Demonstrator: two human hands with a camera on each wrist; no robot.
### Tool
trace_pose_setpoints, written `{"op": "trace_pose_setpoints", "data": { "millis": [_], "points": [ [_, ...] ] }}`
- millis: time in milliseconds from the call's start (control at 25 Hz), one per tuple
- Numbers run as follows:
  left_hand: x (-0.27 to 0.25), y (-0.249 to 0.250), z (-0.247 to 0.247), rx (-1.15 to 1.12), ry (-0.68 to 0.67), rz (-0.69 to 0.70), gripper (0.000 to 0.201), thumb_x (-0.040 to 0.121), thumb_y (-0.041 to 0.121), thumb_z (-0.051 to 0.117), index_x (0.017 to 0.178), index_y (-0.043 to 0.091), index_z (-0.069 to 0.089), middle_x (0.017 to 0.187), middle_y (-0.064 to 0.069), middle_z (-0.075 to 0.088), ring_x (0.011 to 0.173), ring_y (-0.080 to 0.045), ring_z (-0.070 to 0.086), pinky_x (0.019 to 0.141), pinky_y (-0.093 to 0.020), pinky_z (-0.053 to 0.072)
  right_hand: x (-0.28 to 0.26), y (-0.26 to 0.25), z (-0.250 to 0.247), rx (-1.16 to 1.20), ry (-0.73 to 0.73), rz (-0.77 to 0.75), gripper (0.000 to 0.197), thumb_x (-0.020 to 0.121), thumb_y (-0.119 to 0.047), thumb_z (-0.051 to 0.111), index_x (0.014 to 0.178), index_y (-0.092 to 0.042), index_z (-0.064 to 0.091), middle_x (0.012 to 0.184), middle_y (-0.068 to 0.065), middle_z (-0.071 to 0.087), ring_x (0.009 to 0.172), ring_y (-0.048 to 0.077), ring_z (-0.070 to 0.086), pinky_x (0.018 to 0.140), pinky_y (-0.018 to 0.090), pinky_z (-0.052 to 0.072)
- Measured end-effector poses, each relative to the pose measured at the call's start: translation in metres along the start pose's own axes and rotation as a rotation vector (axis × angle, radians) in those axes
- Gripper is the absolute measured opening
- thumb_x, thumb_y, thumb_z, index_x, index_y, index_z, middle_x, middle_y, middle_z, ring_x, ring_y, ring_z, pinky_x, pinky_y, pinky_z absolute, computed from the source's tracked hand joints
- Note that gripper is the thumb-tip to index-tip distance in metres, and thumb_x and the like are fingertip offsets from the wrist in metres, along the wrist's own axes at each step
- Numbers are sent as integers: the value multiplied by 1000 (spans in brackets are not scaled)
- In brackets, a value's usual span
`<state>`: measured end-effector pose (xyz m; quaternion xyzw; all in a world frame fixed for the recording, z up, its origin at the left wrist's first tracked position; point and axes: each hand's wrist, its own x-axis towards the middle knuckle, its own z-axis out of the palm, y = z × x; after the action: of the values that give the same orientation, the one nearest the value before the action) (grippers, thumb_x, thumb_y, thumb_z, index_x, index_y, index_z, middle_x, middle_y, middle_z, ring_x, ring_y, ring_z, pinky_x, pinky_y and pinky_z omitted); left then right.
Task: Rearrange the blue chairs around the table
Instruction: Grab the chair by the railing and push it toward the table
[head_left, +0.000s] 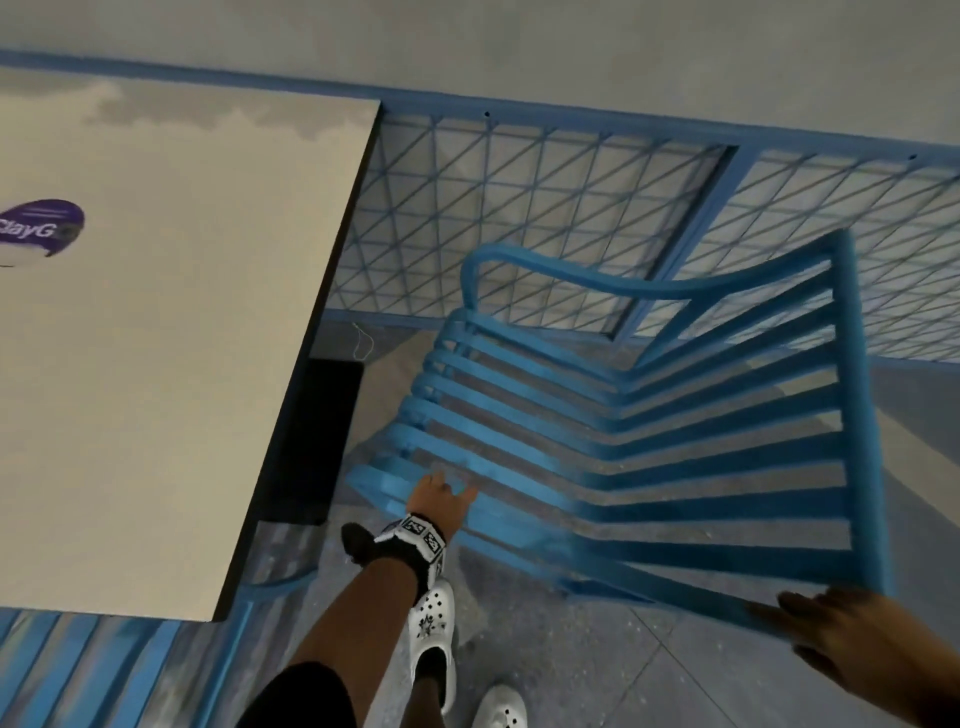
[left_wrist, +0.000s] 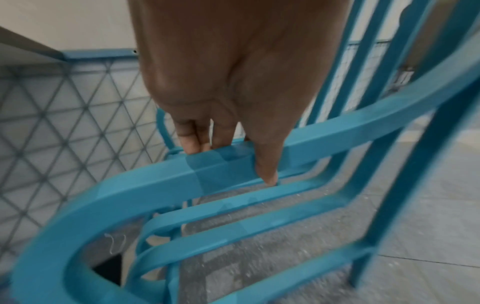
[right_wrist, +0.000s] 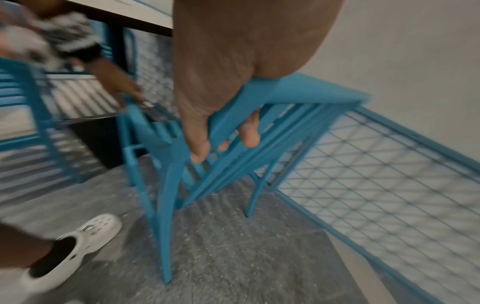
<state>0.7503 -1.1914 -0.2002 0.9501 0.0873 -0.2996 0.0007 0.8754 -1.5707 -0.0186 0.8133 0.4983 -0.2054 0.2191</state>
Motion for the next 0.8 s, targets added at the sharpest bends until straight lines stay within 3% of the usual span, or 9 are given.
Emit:
{"op": "trace_pose_setpoints", "data": {
  "millis": [80,160,280,360,440,520,600,720,800],
  "points": [
    [-11,6,5,24,-19,24,38,97,17,32,135,15,33,129,-25,53,127,-41,36,105,-46,31,9,14,-6,23,-91,32,63,23,-49,84,84,-40,73,54,-21,69,35,0,58,36,15,51],
    [-16,2,6,121,-55,51,44,95,13,35,138,18,27,124,-25,58,128,-42,36,106,-46,31,25,29,-13,-10,-31,42,71,10,-49,86,79,-42,74,52,-24,66,37,-1,58,37,14,49],
    [-1,-18,2,82,93,-22,45,88,10,45,132,20,39,104,-22,70,112,-38,54,97,-40,42,57,42,-39,-14,-15,41,71,11,-43,88,80,-42,74,51,-21,66,40,-1,59,41,15,51],
    [8,-34,-12,32,185,-91,40,71,20,64,110,26,63,67,-15,76,78,-30,68,74,-30,57,86,43,-47,24,15,79,69,13,-27,91,79,-38,75,52,-15,69,41,6,62,42,21,54],
    [17,-46,-18,-57,108,-138,46,77,21,64,121,21,54,82,-18,76,93,-33,65,82,-36,53,108,30,-69,-37,5,136,63,24,-15,90,82,-36,74,60,-9,73,50,12,68,51,24,56],
    [31,-54,-12,-60,130,-115,45,89,17,51,132,15,37,107,-19,70,113,-36,52,98,-42,43,126,23,-86,13,9,219,46,64,-13,75,104,-35,69,93,-3,77,86,16,71,80,28,52],
    [36,-65,-12,-80,175,-127,46,88,15,51,132,13,37,101,-19,71,110,-38,54,101,-44,43,143,8,-90,81,40,375,31,80,-10,60,106,-25,69,102,5,75,98,28,67,91,36,45],
    [25,-71,-16,-185,156,-145,55,55,11,81,107,9,63,53,-20,70,75,-41,67,69,-43,59,151,-14,-76,69,84,549,15,52,-2,81,61,-11,71,54,16,68,56,37,64,67,46,51],
    [23,-74,-4,-275,156,-149,61,22,15,90,80,14,72,31,-9,59,47,-32,65,42,-30,54,149,-24,-65,77,129,565,22,42,3,81,57,-8,70,46,16,62,48,34,60,61,43,50]
  ]
}}
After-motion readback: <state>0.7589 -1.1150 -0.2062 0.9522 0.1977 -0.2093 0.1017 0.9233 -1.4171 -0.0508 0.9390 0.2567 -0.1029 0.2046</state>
